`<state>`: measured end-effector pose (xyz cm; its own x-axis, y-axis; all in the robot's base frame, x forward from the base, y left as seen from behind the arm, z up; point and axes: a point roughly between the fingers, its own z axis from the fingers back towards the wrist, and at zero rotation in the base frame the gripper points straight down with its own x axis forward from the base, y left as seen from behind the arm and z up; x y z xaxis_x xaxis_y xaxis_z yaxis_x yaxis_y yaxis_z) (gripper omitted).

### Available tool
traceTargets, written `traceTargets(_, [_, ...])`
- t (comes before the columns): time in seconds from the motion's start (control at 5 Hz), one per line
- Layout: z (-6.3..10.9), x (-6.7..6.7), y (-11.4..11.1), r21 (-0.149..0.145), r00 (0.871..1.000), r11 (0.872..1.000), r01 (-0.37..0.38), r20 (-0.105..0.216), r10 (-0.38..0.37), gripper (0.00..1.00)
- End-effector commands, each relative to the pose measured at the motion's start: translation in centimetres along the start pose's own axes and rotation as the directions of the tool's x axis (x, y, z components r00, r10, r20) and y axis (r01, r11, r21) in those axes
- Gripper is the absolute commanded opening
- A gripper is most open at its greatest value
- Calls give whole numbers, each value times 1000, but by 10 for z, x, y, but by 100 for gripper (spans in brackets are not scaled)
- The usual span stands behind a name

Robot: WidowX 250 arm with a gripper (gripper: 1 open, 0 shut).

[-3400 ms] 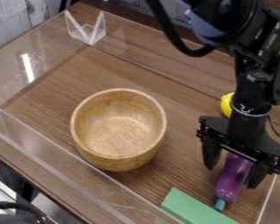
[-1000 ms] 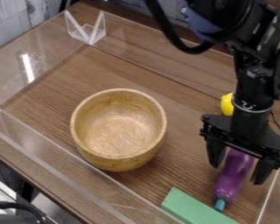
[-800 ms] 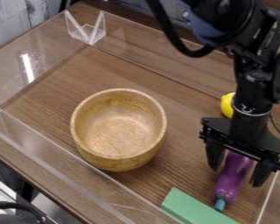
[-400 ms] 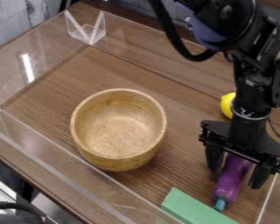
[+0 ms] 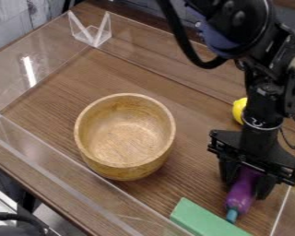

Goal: Put the purple eggplant in the brown bowl

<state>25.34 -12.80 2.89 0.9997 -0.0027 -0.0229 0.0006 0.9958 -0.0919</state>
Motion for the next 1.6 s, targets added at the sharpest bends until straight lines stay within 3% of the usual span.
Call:
traceTargets(0.0, [14, 2, 1, -10, 1000, 1000, -3, 24, 4, 0])
traceTargets(0.4, [36, -2, 7, -7, 1000, 1000, -16, 23, 16, 0])
traceTargets(1.0, [104, 11, 35, 13, 996, 998, -56, 73, 55, 0])
traceTargets(1.4, [113, 15, 107, 37, 987, 989, -145, 77, 142, 0])
